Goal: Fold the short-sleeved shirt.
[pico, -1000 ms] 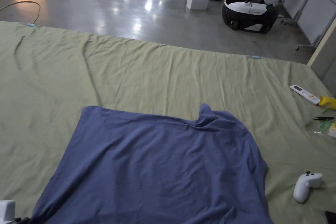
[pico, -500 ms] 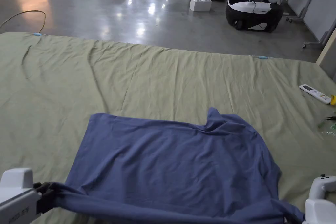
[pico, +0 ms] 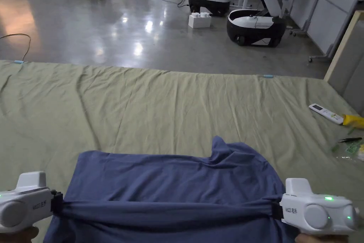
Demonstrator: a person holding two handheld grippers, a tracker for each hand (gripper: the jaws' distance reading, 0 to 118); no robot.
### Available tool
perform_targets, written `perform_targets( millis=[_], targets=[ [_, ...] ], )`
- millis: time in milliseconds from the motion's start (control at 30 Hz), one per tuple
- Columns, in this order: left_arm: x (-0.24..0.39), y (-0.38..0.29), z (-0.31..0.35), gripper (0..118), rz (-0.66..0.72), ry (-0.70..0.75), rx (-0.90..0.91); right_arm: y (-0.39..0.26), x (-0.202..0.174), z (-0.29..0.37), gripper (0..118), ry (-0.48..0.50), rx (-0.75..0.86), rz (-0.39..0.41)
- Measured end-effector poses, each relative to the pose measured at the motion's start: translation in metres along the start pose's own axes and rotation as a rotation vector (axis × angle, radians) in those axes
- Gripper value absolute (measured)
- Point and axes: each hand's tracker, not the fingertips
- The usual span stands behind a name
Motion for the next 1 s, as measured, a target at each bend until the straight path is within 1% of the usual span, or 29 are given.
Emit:
perform_targets(
  millis=[133, 267, 300, 333, 367, 400, 433, 467, 500, 600, 667, 700, 767, 833, 867, 900, 933, 967, 1000],
  targets=[
    [0.003, 0.004, -0.019, 6, 0.024, 0.01, -0.031, 0.001, -0.006, -0.026, 7, -0.015, -0.047, 0.019],
    [0.005, 0.002, -0.028, 6, 0.026, 0.018, -0.05, -0.005, -0.015, -0.03, 10, -0.043, -0.055, 0.051],
    [0.006, 0.001, -0.028, 6, 0.023, 0.018, -0.051, -0.006, -0.016, -0.027, 19, -0.05, -0.047, 0.054],
    [0.007, 0.0, -0.026, 7, 0.019, 0.018, -0.047, -0.007, -0.017, -0.023, 33, -0.057, -0.032, 0.053],
    [0.008, -0.001, -0.023, 13, 0.015, 0.018, -0.039, -0.007, -0.017, -0.017, 48, -0.068, 0.009, 0.05],
    [0.004, -0.001, -0.026, 29, 0.006, 0.016, -0.031, -0.007, -0.018, -0.01, 63, -0.077, 0.047, 0.045],
    [0.004, -0.001, -0.022, 45, -0.001, 0.012, -0.017, -0.008, -0.02, -0.001, 66, -0.08, 0.08, 0.04],
    [0.005, -0.001, -0.016, 58, -0.011, 0.0, 0.003, -0.008, -0.021, 0.008, 67, -0.081, 0.121, 0.03],
    [0.006, -0.001, -0.008, 62, -0.027, -0.029, 0.034, -0.007, -0.024, 0.018, 67, -0.079, 0.17, 0.024],
    [0.016, -0.002, 0.026, 62, -0.07, -0.041, 0.146, -0.007, -0.032, 0.049, 74, -0.081, 0.326, 0.006],
    [0.02, -0.005, 0.042, 62, -0.077, -0.016, 0.221, -0.008, -0.041, 0.069, 74, -0.099, 0.428, -0.006],
    [0.022, -0.008, 0.052, 62, -0.06, -0.023, 0.257, -0.009, -0.045, 0.079, 74, -0.1, 0.475, -0.015],
    [0.026, -0.015, 0.074, 61, -0.033, -0.041, 0.345, -0.012, -0.054, 0.094, 74, -0.081, 0.556, -0.038],
    [0.034, -0.023, 0.095, 54, -0.021, -0.04, 0.439, -0.019, -0.064, 0.111, 73, -0.08, 0.631, -0.051],
    [0.039, -0.029, 0.106, 46, -0.013, -0.042, 0.485, -0.023, -0.069, 0.118, 71, -0.093, 0.676, -0.059],
    [0.045, -0.034, 0.115, 32, -0.066, -0.023, 0.51, -0.025, -0.075, 0.124, 64, -0.085, 0.698, -0.063],
    [0.053, -0.039, 0.124, 20, -0.09, -0.01, 0.539, -0.028, -0.079, 0.13, 53, -0.063, 0.728, -0.055],
    [0.058, -0.042, 0.132, 17, -0.107, -0.002, 0.567, -0.031, -0.083, 0.135, 41, -0.058, 0.733, -0.052],
    [0.063, -0.047, 0.139, 15, -0.123, 0.004, 0.589, -0.034, -0.087, 0.139, 24, -0.061, 0.743, -0.04]
  ],
)
